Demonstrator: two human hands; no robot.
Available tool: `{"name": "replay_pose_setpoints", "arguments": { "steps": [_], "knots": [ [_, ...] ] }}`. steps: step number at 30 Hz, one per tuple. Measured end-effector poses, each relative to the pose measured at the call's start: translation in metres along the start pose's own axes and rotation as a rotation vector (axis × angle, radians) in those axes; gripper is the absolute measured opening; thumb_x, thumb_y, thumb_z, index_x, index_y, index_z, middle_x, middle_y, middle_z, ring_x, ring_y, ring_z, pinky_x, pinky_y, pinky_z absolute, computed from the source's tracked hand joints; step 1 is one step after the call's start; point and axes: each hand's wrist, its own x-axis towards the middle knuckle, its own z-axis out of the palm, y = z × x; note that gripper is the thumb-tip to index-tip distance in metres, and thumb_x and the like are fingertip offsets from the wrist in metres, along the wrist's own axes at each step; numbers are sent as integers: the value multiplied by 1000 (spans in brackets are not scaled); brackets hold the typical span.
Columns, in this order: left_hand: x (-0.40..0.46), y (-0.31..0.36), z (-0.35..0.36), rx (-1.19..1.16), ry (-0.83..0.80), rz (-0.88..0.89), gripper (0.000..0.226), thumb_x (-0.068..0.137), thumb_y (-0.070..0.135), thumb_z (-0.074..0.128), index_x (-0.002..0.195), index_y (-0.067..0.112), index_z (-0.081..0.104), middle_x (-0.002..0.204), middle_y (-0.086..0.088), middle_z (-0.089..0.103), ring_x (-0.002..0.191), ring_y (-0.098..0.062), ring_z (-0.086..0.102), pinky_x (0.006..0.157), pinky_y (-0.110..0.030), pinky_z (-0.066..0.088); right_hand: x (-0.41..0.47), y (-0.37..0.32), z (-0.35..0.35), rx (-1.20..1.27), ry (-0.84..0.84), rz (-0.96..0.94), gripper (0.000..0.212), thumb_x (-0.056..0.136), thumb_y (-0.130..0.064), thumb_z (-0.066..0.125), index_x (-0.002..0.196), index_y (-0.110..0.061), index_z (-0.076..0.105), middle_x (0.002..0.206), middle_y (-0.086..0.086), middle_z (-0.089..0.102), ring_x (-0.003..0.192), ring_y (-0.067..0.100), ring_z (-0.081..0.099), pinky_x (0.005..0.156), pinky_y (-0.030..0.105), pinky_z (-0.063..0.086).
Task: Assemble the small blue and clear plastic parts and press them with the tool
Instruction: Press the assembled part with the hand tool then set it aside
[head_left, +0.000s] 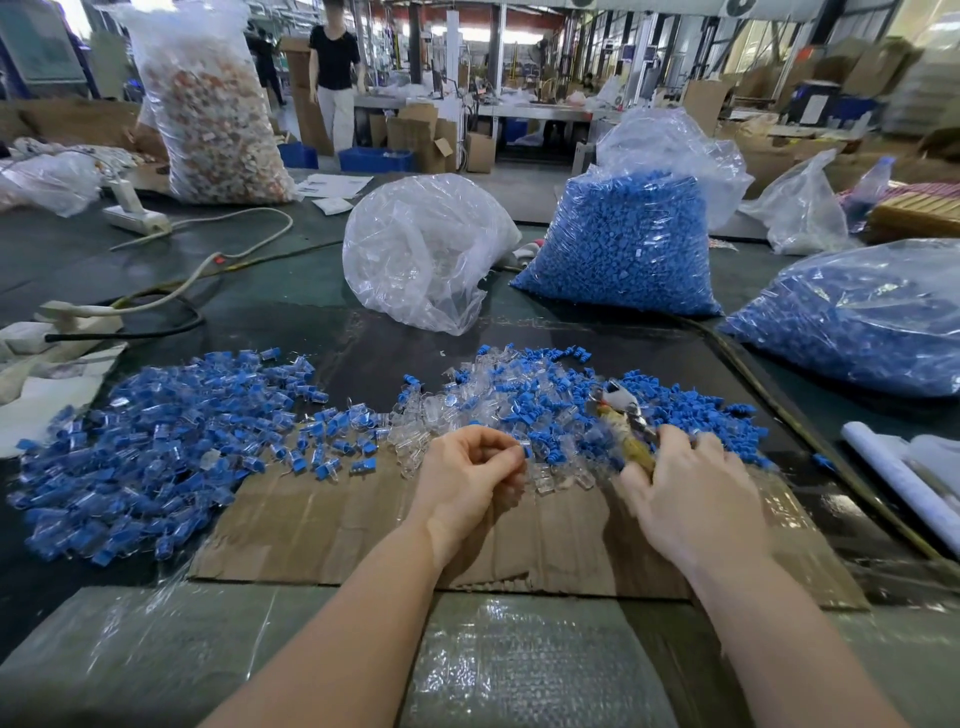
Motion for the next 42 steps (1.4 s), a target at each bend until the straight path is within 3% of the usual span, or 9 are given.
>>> {"name": "replay_pose_setpoints", "arguments": {
  "steps": [4,7,9,18,42],
  "knots": [
    [7,5,-3,-62,36,-98,5,87,5,62,88,0,63,65,-10,63,43,-15,52,39,-23,43,-6,-13,-17,470,-224,-112,26,96,-34,38,74,-20,43,79,-1,50,72,15,48,58,31,33],
    [11,7,-1,-143,40,-142,5,87,6,61,86,1,61,59,-6,63,38,-11,50,33,-19,39,-9,-19,-22,660,-372,-115,30,95,-28,43,70,-13,45,79,9,54,79,31,57,71,42,45],
    [13,9,2,-194,53,-154,4,87,3,60,83,1,60,54,-5,62,37,-10,49,32,-17,37,-12,-20,-22,743,-450,-99,26,94,-25,44,71,-11,46,76,13,51,72,31,53,68,41,43],
    [17,9,2,-176,101,-156,5,84,-4,60,80,-1,61,54,-5,62,44,-8,57,39,-15,43,-14,-18,-25,777,-606,-96,18,85,-6,50,69,-12,44,67,8,44,67,23,44,64,37,39],
    [26,3,-1,-96,169,-122,8,84,-1,63,76,2,66,55,-3,65,47,-7,58,44,-16,47,-15,-21,-32,678,-692,-173,7,87,-13,46,81,-14,44,87,8,47,75,21,44,70,37,37]
  ]
}}
